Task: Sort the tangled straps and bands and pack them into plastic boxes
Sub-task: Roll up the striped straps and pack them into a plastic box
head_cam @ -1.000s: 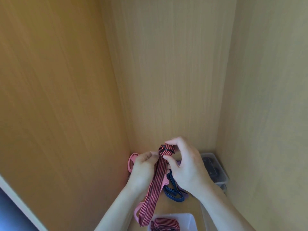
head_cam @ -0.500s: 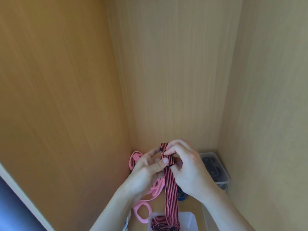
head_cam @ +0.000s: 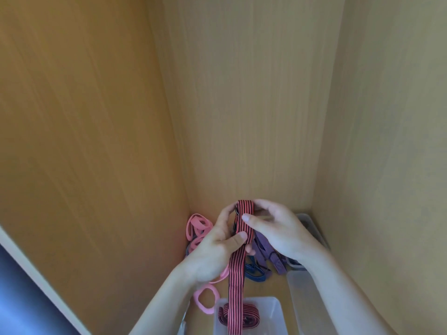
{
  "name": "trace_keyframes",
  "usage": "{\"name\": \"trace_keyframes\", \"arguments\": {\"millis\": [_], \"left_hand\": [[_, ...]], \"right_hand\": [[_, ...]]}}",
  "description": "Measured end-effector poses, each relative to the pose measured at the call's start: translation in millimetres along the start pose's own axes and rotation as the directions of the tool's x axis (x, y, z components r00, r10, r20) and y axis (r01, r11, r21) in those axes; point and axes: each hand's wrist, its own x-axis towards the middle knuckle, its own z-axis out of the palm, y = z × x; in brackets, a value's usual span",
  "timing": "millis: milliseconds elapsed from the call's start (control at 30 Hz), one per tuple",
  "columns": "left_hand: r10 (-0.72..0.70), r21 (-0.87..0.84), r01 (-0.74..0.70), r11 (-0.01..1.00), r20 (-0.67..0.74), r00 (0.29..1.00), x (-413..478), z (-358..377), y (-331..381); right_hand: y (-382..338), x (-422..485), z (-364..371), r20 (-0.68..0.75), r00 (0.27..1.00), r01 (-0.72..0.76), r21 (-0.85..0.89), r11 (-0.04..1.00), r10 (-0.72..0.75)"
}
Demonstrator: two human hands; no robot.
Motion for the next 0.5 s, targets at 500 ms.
{"name": "trace_keyframes", "arguments": {"millis": [500], "left_hand": [[-0.146, -0.107, 0.148, 0.983, 0.028, 0.989, -6.8, 2.6, -1.9]], "right_hand": [[4.2, 7.9, 11.2, -0.182, 0.976, 0.13, 0.04, 0.991, -0.121]]}}
